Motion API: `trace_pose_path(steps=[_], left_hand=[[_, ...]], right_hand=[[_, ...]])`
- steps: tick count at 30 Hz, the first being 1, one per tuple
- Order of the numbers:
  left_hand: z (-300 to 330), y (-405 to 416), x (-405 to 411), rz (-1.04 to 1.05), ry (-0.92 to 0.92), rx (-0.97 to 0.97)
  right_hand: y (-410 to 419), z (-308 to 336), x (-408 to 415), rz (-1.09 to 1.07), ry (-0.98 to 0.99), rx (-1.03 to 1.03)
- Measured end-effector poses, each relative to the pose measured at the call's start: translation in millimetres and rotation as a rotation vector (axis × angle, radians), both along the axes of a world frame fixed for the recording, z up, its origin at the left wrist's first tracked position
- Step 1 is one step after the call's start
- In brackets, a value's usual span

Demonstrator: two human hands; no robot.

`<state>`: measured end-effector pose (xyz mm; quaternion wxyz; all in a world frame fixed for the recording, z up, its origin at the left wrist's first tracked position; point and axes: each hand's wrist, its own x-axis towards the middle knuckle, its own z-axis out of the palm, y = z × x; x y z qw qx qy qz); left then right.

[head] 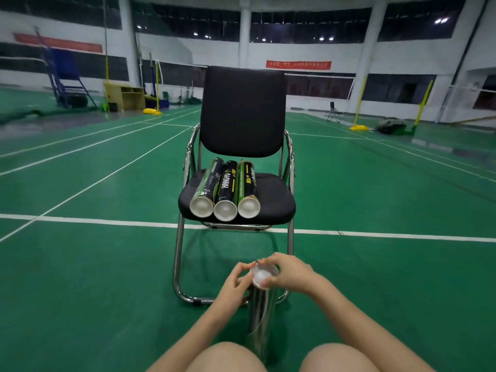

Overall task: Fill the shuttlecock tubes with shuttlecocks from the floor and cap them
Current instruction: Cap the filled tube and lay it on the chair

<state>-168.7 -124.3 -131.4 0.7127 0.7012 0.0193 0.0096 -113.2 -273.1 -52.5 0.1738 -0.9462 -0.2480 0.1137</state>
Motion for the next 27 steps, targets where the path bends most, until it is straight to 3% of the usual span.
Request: trace_pose_path(steps=[12, 18, 27], left_hand=[[0, -7, -6, -0.003, 0.008, 0.032], [0, -2, 2, -0.036, 0.013, 0.101], [1, 0, 9, 0.036, 0.043, -0.037]], right_hand=[[-7, -4, -14, 0.022, -0.017, 0.018], [-14, -21, -3, 0.024, 0.087, 0.207], [-6, -36, 13, 0.007, 0.225, 0.402]])
